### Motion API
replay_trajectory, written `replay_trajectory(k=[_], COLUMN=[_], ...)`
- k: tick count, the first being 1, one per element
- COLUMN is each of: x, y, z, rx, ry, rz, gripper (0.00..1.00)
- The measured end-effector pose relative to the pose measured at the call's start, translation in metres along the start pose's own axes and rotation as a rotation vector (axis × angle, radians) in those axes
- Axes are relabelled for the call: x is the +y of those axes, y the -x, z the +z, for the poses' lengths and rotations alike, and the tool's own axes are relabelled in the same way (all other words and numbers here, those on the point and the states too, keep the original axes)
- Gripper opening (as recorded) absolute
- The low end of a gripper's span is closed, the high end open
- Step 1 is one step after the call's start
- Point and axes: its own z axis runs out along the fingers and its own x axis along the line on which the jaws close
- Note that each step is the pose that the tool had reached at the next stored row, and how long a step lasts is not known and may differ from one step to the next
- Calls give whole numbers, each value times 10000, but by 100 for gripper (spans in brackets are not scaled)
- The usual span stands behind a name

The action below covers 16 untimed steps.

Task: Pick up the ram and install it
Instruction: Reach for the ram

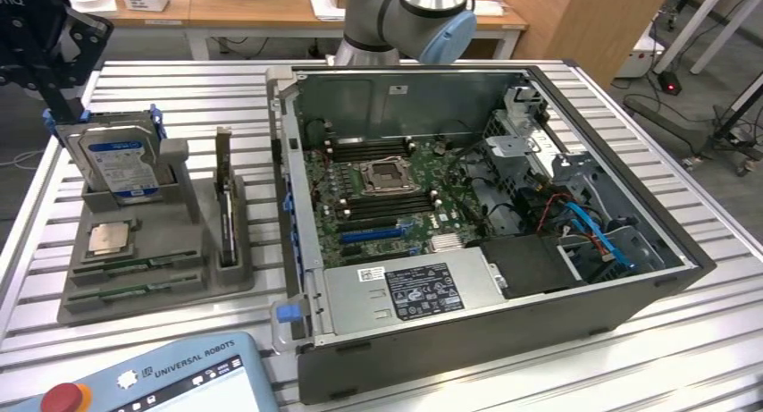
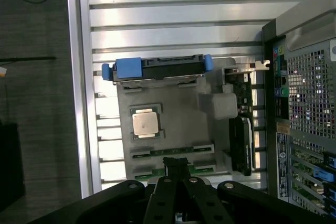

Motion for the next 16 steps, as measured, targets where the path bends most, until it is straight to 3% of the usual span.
replay_trajectory(k=[9,16], x=[1,9], y=[14,119], z=[1,3], rx=[-1,-1], ry=[1,1], rz=[-2,-1], gripper=[10,10])
